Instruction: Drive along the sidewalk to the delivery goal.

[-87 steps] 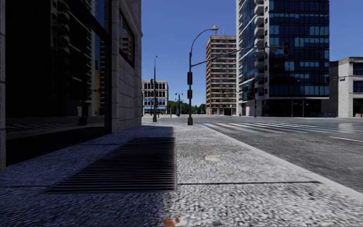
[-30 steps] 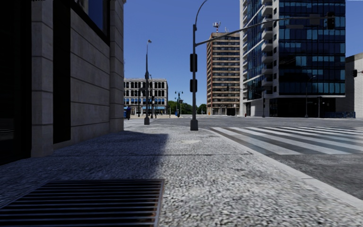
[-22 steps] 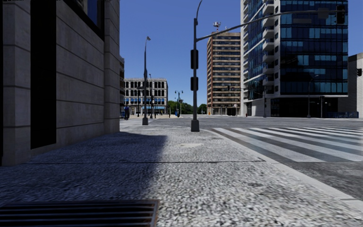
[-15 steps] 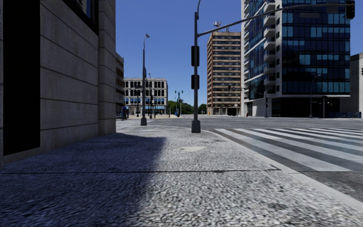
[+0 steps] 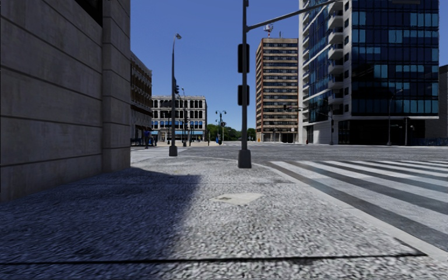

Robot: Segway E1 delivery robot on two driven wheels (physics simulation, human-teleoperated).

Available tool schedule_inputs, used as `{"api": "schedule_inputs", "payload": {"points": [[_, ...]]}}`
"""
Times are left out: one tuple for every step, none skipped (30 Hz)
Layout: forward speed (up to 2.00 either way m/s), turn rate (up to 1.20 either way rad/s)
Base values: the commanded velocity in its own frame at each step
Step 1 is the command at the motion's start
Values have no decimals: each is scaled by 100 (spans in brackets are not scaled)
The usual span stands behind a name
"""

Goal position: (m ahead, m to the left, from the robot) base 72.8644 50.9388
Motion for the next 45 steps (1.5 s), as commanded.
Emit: {"api": "schedule_inputs", "payload": {"points": [[200,0],[200,0],[200,0],[200,0],[200,0],[200,0],[200,0],[200,0],[200,0],[200,0],[200,0],[200,0],[200,0],[200,0],[200,0],[200,0],[200,0],[200,0],[200,0],[200,0],[200,0],[200,0],[200,0],[200,0],[200,0],[200,0],[200,0],[200,0],[200,0],[200,0],[200,0],[200,0],[200,3],[200,14],[200,14],[200,27],[200,36],[200,41],[200,48],[200,48],[200,51],[200,51],[200,52],[200,52],[200,52]]}}
